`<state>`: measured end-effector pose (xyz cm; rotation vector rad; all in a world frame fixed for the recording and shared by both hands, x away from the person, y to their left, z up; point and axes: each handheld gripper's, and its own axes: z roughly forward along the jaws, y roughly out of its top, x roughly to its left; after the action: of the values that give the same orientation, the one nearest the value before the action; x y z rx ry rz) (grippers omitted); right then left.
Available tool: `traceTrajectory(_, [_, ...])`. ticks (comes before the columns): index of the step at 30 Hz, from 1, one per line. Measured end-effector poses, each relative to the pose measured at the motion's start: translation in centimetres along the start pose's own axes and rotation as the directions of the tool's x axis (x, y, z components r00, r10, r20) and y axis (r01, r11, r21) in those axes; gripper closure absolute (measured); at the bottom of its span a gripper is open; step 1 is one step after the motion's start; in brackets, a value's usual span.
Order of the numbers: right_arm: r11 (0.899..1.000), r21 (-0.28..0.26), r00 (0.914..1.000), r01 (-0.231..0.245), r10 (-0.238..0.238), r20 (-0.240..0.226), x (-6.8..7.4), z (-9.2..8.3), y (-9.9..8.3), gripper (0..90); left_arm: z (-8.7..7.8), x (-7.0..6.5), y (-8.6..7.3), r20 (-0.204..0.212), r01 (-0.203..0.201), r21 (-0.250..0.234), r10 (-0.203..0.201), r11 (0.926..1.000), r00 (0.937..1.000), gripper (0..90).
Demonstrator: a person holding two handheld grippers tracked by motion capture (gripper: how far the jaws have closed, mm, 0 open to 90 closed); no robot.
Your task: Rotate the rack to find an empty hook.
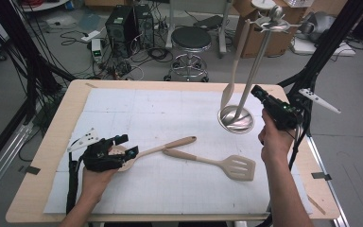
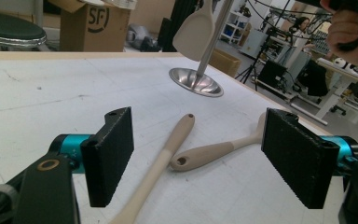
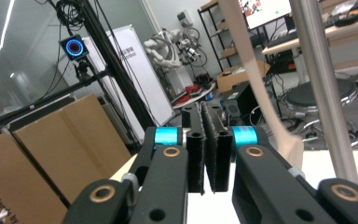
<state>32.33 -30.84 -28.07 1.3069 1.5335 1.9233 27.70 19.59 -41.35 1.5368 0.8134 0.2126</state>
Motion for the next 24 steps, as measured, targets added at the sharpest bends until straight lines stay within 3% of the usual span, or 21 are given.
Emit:
traceTrajectory(13, [0.997,-0.078,0.9998,-0.010,0.011,0.016,-0.4,1.4,3.1,89.5,0.0,-0.2,-0.5,0.008,-0.019,0.010,0.019,0.9998,0.9998,26.4])
traceTrajectory(24, [0.990,-0.143,0.9993,-0.016,0.021,0.031,-0.2,2.7,5.2,89.5,-0.4,0.0,-0.5,0.010,0.002,-0.003,-0.002,1.0000,0.9999,26.0])
